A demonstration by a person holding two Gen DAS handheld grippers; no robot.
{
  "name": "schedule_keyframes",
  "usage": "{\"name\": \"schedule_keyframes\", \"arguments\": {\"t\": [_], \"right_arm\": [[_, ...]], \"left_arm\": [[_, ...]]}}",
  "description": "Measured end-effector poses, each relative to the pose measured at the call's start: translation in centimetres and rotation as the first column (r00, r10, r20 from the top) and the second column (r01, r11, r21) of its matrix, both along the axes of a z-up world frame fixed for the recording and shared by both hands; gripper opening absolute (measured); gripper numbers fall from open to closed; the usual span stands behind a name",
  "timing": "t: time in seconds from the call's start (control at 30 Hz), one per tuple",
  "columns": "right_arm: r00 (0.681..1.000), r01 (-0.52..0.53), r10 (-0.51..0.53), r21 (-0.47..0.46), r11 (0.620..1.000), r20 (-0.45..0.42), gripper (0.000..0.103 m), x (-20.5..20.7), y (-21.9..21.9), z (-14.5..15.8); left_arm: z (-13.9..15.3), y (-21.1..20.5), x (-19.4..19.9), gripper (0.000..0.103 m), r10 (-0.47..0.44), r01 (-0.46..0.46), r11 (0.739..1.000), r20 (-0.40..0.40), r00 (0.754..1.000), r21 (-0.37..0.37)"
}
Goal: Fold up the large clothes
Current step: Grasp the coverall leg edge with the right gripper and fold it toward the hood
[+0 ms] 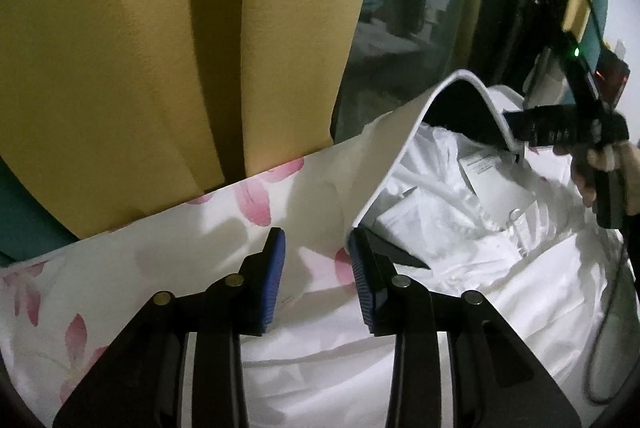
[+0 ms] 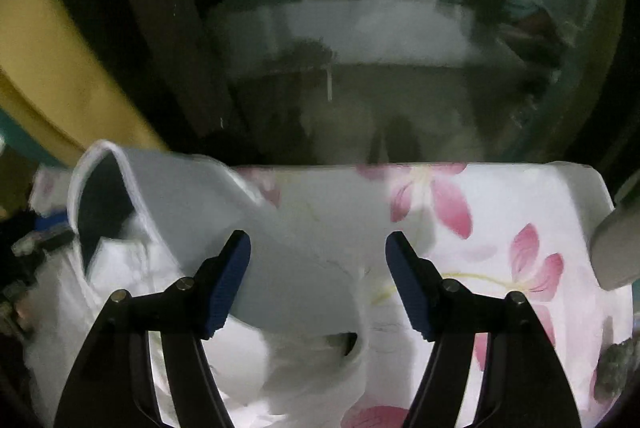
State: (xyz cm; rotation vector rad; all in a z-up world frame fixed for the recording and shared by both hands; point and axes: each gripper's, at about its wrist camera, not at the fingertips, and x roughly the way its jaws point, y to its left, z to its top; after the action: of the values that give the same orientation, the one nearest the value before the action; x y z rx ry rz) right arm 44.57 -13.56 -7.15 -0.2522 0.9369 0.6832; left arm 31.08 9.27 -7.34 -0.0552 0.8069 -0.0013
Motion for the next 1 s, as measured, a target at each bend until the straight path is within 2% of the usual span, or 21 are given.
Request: {"name": "schedule_keyframes", "arguments": {"t": [0.1,0.17,0.23,0.33,0.4,0.43,0.47,0.57,0.63,0.67,0.7,0.8,0.9,1.0], "right_arm": [[0.999,-0.045,0.043,-0.074,0.996,-0.020,0.071,-1.1,0.2,-2.0],[0.999,-0.049,0.049,-0.062,0.997,-0.001,0.078,-1.8,-0.5,-2.3],[0.998,-0.055,0.055,-0.045,0.997,-0.006,0.079,-1.9,-1.1,-2.4],[0.997,-0.081,0.081,-0.041,0.996,-0.002,0.078,-2.5,-1.7,-2.5],[0.988,-0.152,0.152,-0.007,0.988,0.001,0.049,-3.4,-2.1,-2.0],[0.988,-0.157,0.157,-0.003,0.988,0.000,0.030,-3.6,-2.3,-1.8],[0.986,-0.165,0.165,0.003,0.986,-0.005,0.020,-3.9,-2.5,-1.7],[0.986,-0.145,0.149,-0.053,0.988,0.082,0.013,-4.5,-3.5,-1.1],[0.980,-0.113,0.124,-0.076,0.991,0.154,0.013,-5.4,-5.0,-0.5],[0.976,-0.107,0.122,-0.089,0.990,0.179,0.012,-5.7,-5.3,-0.3],[0.967,-0.101,0.124,-0.115,0.988,0.222,0.012,-6.3,-5.9,-0.1],[0.950,-0.099,0.143,-0.163,0.982,0.279,0.012,-7.8,-7.2,-0.3],[0.939,-0.108,0.168,-0.209,0.972,0.299,0.013,-8.6,-7.6,-0.8],[0.947,-0.123,0.175,-0.201,0.972,0.268,0.013,-8.4,-8.1,-1.3]], "left_arm": [[0.9,0.2,-0.5,0.038,-0.019,0.019,1.000,0.020,1.000,-0.001],[1.6,0.3,-0.8,0.044,-0.040,0.041,0.999,0.049,0.998,-0.024],[2.6,0.6,-0.9,0.048,-0.054,0.060,0.995,0.082,0.995,-0.076],[3.2,0.8,-0.1,0.052,-0.061,0.071,0.990,0.090,0.994,-0.118],[2.8,0.5,1.0,0.055,-0.084,0.094,0.986,0.077,0.994,-0.139],[2.3,0.4,1.7,0.056,-0.086,0.095,0.983,0.060,0.994,-0.158],[1.9,-0.1,2.2,0.056,-0.080,0.087,0.982,0.045,0.996,-0.169],[0.7,-0.7,3.4,0.058,-0.079,0.081,0.978,0.018,0.997,-0.192],[-0.1,-1.5,4.1,0.063,-0.101,0.098,0.976,-0.005,0.995,-0.192],[-0.5,-1.9,4.5,0.067,-0.113,0.107,0.976,-0.022,0.993,-0.189],[-1.3,-2.4,5.0,0.068,-0.132,0.120,0.976,-0.056,0.990,-0.181],[-2.7,-3.3,5.6,0.068,-0.157,0.139,0.979,-0.114,0.981,-0.151],[-3.4,-4.1,6.0,0.071,-0.167,0.151,0.981,-0.131,0.977,-0.126],[-3.7,-4.8,6.6,0.071,-0.170,0.157,0.983,-0.151,0.974,-0.089]]}}
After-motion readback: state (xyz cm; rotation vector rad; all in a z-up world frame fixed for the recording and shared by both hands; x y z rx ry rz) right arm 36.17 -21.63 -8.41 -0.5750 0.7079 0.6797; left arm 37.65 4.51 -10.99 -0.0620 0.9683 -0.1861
